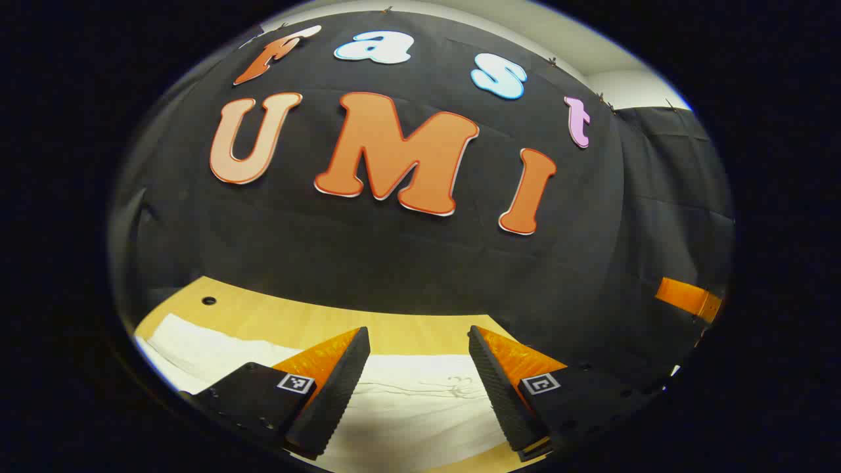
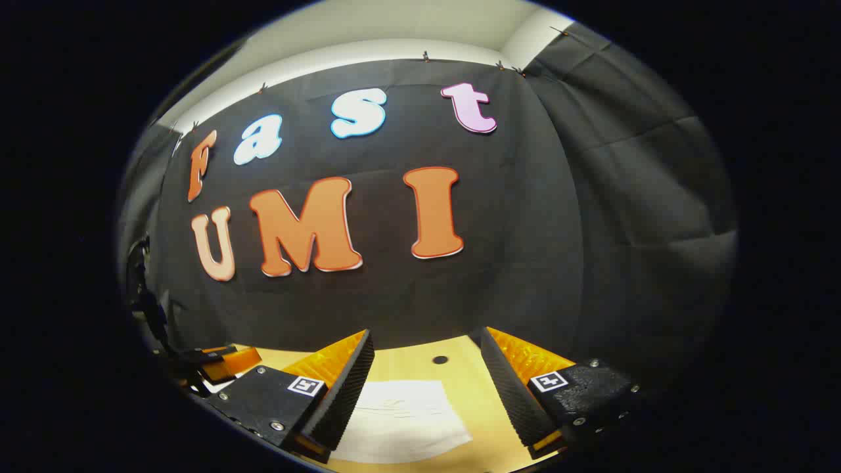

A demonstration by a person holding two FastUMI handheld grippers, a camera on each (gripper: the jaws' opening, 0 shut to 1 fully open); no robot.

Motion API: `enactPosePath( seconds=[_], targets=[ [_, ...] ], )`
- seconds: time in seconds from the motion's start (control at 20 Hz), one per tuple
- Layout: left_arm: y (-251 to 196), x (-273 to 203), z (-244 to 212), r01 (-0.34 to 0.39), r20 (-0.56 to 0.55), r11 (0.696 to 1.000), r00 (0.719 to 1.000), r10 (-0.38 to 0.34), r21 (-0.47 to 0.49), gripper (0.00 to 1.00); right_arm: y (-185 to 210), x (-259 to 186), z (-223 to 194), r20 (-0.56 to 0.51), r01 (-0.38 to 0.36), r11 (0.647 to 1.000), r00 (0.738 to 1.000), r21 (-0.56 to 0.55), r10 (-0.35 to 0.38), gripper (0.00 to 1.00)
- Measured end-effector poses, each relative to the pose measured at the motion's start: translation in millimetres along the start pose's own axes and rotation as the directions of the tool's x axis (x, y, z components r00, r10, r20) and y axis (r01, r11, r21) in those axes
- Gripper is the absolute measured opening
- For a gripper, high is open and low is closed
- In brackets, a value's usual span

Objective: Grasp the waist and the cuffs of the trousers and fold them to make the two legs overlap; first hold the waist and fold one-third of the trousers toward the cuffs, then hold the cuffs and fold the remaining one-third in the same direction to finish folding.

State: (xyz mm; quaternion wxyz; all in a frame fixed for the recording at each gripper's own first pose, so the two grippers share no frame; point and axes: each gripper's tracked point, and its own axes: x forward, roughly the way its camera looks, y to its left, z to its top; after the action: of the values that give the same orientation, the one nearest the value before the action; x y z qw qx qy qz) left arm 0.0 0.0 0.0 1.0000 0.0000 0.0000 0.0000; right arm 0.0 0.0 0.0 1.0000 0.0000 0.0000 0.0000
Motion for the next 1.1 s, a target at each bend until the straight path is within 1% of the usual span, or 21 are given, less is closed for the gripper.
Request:
enactPosePath(
  seconds=[0.05, 0.1, 0.15, 0.2, 0.25, 0.35, 0.4, 0.45, 0.5, 0.55, 0.6, 0.65, 0.7, 0.75, 0.8, 0.85, 0.9, 0.95, 1.0, 1.05, 1.1],
  targets=[
    [29, -12, 16, -0.014, 0.014, 1.000, 1.000, 0.014, 0.001, 1.00, 19, -3, 5, 0.011, -0.008, 1.000, 1.000, -0.010, 0.008, 0.98],
    [64, -27, 29, -0.033, 0.029, 0.999, 0.999, 0.033, 0.010, 0.99, 35, -3, 8, 0.019, 0.000, 0.999, 1.000, -0.032, 0.000, 0.98],
    [98, -39, 43, -0.058, 0.049, 0.998, 0.997, 0.057, 0.025, 0.98, 48, -4, 10, 0.022, 0.030, 0.998, 0.999, -0.049, -0.029, 1.00],
    [134, -51, 60, -0.089, 0.071, 0.995, 0.994, 0.086, 0.036, 0.99, 58, -4, 11, 0.010, 0.078, 0.996, 0.997, -0.047, -0.078, 0.98],
    [169, -65, 78, -0.124, 0.093, 0.992, 0.988, 0.119, 0.041, 0.99, 69, -4, 8, -0.004, 0.107, 0.994, 0.994, -0.029, -0.107, 0.98],
    [239, -95, 106, -0.201, 0.136, 0.978, 0.972, 0.192, 0.056, 0.98, 110, -10, 19, 0.026, 0.113, 0.992, 0.993, 0.053, -0.114, 1.00],
    [268, -109, 121, -0.229, 0.157, 0.971, 0.964, 0.216, 0.067, 0.98, 131, -13, 29, 0.070, 0.103, 0.992, 0.992, 0.073, -0.108, 0.98],
    [292, -123, 133, -0.253, 0.181, 0.964, 0.955, 0.236, 0.081, 1.00, 156, -16, 35, 0.130, 0.067, 0.994, 0.988, 0.089, -0.078, 0.98],
    [317, -138, 147, -0.281, 0.209, 0.955, 0.944, 0.256, 0.096, 0.99, 183, -19, 39, 0.184, 0.012, 0.993, 0.982, 0.117, -0.034, 0.98],
    [336, -150, 160, -0.303, 0.238, 0.947, 0.932, 0.271, 0.109, 0.98, 212, -26, 34, 0.208, -0.052, 0.989, 0.978, 0.140, 0.022, 0.99],
    [353, -161, 171, -0.320, 0.270, 0.940, 0.922, 0.279, 0.121, 0.99, 235, -25, 25, 0.199, -0.082, 0.987, 0.979, 0.140, 0.053, 1.00],
    [367, -170, 179, -0.331, 0.279, 0.935, 0.917, 0.286, 0.130, 0.98, 244, -20, 10, 0.169, -0.064, 0.992, 0.985, 0.105, 0.046, 0.95],
    [378, -174, 179, -0.337, 0.272, 0.932, 0.917, 0.292, 0.134, 0.98, 248, -18, 3, 0.150, -0.034, 0.998, 0.988, 0.054, 0.025, 0.98],
    [388, -179, 182, -0.341, 0.270, 0.931, 0.915, 0.299, 0.126, 0.95, 250, -17, 4, 0.153, -0.006, 1.000, 0.988, 0.012, 0.004, 0.94],
    [397, -183, 181, -0.354, 0.273, 0.929, 0.909, 0.314, 0.109, 0.96, 254, -15, 6, 0.176, 0.006, 1.000, 0.984, 0.005, -0.007, 0.98],
    [406, -188, 183, -0.367, 0.281, 0.927, 0.900, 0.332, 0.080, 0.95, 259, -11, 4, 0.197, 0.010, 0.998, 0.980, 0.065, -0.023, 0.98],
    [411, -189, 182, -0.375, 0.284, 0.926, 0.893, 0.348, 0.044, 0.96, 268, 0, -1, 0.192, -0.013, 0.985, 0.981, 0.173, -0.021, 1.00],
    [415, -188, 179, -0.377, 0.277, 0.926, 0.891, 0.359, 0.015, 0.97, 280, 9, -17, 0.144, -0.053, 0.965, 0.989, 0.258, 0.016, 1.00],
    [416, -183, 172, -0.377, 0.260, 0.926, 0.895, 0.362, 0.008, 0.98, 283, 17, -37, 0.061, -0.038, 0.954, 0.998, 0.296, 0.021, 0.99],
    [418, -180, 168, -0.384, 0.250, 0.923, 0.896, 0.367, 0.020, 0.98, 275, 25, -55, -0.004, -0.005, 0.958, 1.000, 0.287, 0.007, 0.98],
    [422, -178, 168, -0.403, 0.258, 0.914, 0.887, 0.382, 0.034, 0.99, 264, 28, -68, -0.054, 0.020, 0.970, 0.999, 0.244, -0.007, 0.98]
  ],
)
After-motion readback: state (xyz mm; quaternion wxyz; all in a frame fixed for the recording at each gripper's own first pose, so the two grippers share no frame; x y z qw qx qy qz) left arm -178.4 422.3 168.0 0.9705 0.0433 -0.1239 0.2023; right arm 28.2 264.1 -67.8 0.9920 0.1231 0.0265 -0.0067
